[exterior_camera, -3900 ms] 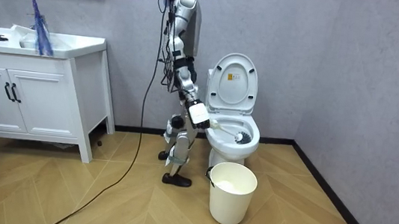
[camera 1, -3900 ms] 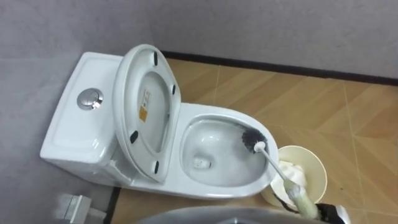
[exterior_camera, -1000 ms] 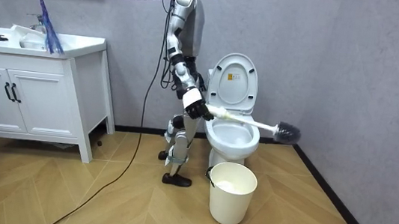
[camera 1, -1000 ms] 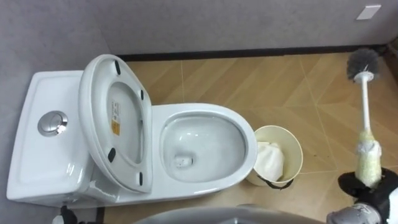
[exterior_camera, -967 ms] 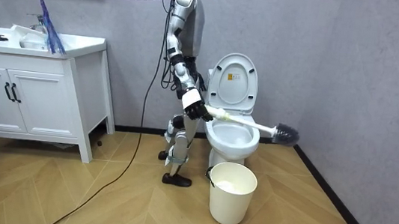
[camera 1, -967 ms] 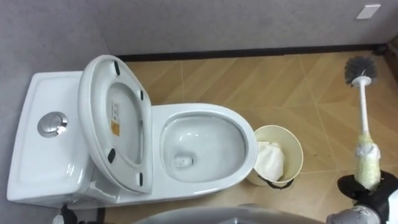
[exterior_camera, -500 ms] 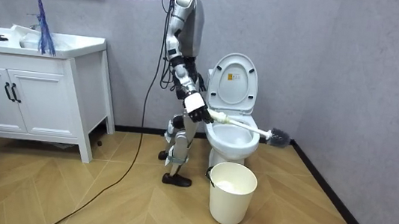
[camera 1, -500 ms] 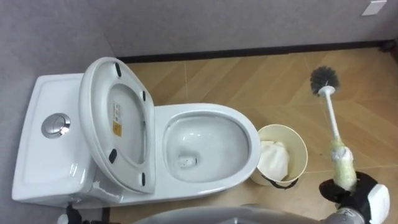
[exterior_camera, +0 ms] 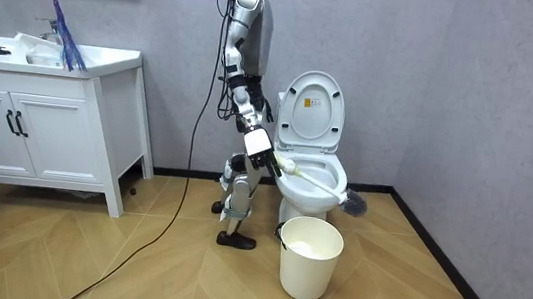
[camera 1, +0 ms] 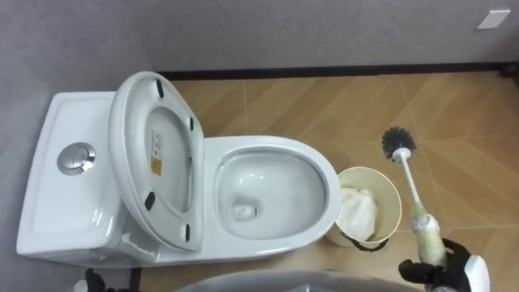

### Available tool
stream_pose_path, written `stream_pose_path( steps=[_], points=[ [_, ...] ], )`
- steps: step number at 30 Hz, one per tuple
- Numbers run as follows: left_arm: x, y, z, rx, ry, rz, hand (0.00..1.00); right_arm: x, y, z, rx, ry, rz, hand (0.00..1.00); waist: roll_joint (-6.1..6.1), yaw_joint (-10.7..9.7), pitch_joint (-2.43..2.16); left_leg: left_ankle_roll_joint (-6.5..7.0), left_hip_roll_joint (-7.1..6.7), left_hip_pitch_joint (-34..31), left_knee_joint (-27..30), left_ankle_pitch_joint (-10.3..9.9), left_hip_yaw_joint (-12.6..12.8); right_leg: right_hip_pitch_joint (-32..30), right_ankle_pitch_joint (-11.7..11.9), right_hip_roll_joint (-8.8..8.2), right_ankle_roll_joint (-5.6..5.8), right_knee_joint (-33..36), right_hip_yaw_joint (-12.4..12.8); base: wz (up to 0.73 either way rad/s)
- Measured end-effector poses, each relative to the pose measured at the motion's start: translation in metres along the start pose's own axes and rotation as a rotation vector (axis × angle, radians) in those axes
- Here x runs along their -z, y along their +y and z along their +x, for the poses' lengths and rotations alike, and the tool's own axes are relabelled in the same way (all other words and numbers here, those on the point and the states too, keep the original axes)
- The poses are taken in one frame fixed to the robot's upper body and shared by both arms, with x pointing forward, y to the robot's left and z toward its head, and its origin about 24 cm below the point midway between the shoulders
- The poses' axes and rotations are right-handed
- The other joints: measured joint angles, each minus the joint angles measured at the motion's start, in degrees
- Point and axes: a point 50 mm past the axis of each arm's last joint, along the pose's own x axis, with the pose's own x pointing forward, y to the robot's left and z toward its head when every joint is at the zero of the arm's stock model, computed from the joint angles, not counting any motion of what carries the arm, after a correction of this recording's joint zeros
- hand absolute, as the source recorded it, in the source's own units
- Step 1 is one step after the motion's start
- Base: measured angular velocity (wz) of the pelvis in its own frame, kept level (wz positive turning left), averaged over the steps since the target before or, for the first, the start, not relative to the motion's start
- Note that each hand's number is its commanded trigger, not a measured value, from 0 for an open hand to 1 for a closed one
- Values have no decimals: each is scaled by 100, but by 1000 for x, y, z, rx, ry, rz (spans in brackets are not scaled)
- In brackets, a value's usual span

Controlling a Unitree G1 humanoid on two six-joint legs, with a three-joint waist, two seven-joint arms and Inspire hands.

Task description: Brush toilet

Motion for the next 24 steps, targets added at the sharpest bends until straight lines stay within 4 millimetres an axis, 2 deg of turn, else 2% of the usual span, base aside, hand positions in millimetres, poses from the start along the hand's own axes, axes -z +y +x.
stream_pose_path(
  steps=[5,13,24],
  points=[
    [4,0,-1,9,20,9,0,4,5,1,-67,54,-2,0,-21,-3,5,0,-2,31,-1,0,2,70,1,-4,7,-81,-32,2],
    [9,-2,-1,48,64,34,0,28,8,-4,-153,183,-33,0,18,-12,-8,0,0,38,4,0,-102,157,2,-25,7,-88,-141,7],
    [16,-4,-3,66,113,117,0,48,13,-10,-283,314,-89,0,54,-3,-10,-1,0,41,1,-1,-140,159,2,-33,8,-72,-167,2]
  ],
)
